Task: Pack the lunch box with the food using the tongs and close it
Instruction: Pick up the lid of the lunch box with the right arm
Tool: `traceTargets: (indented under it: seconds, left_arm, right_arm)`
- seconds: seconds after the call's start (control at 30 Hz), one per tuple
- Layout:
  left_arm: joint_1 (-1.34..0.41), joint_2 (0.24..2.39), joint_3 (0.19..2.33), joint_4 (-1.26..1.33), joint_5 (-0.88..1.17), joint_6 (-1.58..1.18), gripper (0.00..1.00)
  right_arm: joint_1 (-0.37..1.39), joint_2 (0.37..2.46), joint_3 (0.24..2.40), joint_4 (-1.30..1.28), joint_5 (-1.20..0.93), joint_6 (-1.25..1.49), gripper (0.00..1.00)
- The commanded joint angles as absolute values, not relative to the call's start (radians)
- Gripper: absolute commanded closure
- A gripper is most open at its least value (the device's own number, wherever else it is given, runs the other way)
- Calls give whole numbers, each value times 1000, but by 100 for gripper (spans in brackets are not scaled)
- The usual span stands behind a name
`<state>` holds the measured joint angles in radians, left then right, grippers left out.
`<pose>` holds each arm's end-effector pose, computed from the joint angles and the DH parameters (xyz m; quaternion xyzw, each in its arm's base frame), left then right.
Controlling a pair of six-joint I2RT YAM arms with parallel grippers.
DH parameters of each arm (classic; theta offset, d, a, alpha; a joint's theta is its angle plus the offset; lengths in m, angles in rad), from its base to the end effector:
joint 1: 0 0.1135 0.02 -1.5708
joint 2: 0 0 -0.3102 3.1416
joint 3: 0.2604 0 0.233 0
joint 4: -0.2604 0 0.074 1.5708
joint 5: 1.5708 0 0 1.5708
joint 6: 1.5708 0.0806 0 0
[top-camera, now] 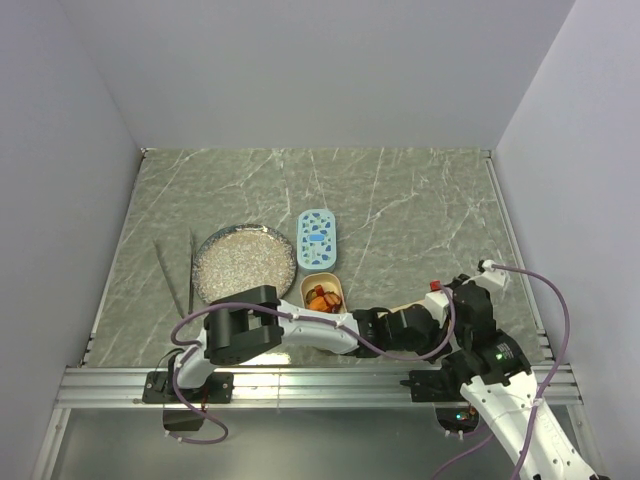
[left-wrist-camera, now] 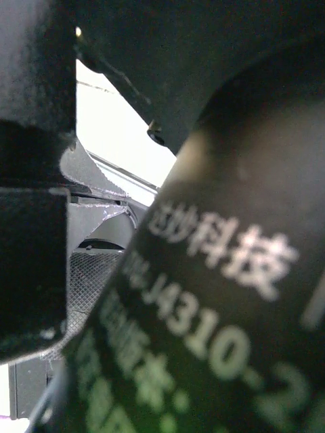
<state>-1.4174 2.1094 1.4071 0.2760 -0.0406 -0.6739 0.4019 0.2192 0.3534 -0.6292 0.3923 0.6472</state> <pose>0.0843 -0.5237 0.2162 0.2951 0.7871 -0.4599 0.2862 0.0700 -0.0037 0.2000 0.2022 0.8238 0.1068 0.5188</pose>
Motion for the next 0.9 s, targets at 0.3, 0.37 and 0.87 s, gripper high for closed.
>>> traceTargets:
  seconds: [0.3,0.37,0.87]
  left_arm:
    - [-1298,2136,1132,182,-293,-752,100]
    - [-1299,2048,1062,236,-324,-753,100]
    - [-1348,1898,994,336,-353,-706,100]
  right_arm:
    - [442,238,482,-390,466,690,87]
    - [442,300,485,-365,459,713,86]
    - [440,414,525,-302,512,692,86]
